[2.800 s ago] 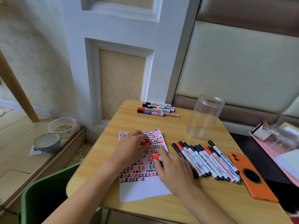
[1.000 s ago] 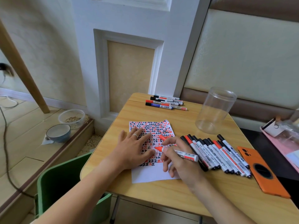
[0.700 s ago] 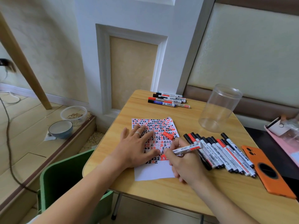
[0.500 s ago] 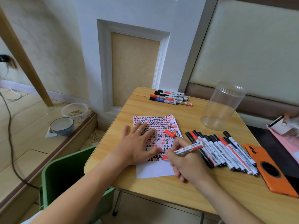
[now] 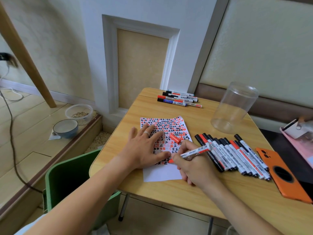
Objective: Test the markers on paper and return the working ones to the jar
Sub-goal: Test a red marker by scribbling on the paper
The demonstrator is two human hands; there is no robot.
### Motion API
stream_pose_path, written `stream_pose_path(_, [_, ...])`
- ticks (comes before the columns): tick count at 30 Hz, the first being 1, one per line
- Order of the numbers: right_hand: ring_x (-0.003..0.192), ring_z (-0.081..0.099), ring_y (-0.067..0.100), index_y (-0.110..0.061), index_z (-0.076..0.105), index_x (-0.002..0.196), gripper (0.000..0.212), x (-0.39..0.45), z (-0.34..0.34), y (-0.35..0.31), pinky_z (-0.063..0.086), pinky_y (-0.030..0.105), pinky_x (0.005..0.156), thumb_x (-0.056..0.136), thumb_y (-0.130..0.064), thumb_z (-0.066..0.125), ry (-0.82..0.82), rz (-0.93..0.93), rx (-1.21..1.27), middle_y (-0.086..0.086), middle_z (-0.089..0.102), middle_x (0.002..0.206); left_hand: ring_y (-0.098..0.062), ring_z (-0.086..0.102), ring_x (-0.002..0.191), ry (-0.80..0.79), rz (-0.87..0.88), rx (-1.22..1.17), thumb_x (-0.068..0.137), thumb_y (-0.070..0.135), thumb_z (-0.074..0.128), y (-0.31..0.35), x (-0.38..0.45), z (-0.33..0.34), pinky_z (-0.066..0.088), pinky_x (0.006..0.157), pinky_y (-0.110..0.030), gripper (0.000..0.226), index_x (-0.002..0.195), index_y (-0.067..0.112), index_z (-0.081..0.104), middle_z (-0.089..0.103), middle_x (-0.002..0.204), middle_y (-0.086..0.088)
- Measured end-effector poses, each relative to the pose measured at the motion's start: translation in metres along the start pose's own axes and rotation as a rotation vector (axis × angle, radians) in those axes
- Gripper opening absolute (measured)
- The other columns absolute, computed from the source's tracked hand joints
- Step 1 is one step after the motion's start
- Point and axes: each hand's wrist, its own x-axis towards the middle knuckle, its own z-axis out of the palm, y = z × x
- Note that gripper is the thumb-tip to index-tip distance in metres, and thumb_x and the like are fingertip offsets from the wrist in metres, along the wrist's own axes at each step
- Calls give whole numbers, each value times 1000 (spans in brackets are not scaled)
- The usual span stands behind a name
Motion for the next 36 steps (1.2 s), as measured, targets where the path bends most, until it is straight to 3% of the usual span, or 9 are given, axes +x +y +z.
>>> stream_pose_path(7, [38,45,23,-18,51,79,24,2,1,5,32,24,37,95,-20,68,44,25,18,12,56,53,-21,-6,157,-9,5,0,70,94,5,-1,0,0,-6,124,-56,106,161,40,13,4,171,0])
stream_pose_path(19, [38,46,23,-9,50,81,21,0,0,1,30,22,36,94,-14,67,30,7,-29,9,54,52,-20,-3,157,2,5,-3,69,94,5,-2,1,1,-3,123,-58,106,160,40,15,7,171,0])
stream_pose_path(30, [38,48,24,-16,52,77,23,2,0,5,32,23,36,93,-15,68,47,31,12,13,56,55,-21,-3,157,1,13,6,70,95,5,-2,2,1,-2,123,-59,106,161,40,15,7,171,0])
stream_pose_path(36, [39,47,24,-7,51,86,20,1,0,2,31,24,36,95,-15,66,22,12,27,12,55,55,-20,-4,157,-9,11,3,69,94,4,-2,1,0,-3,123,-59,107,161,40,14,6,171,1])
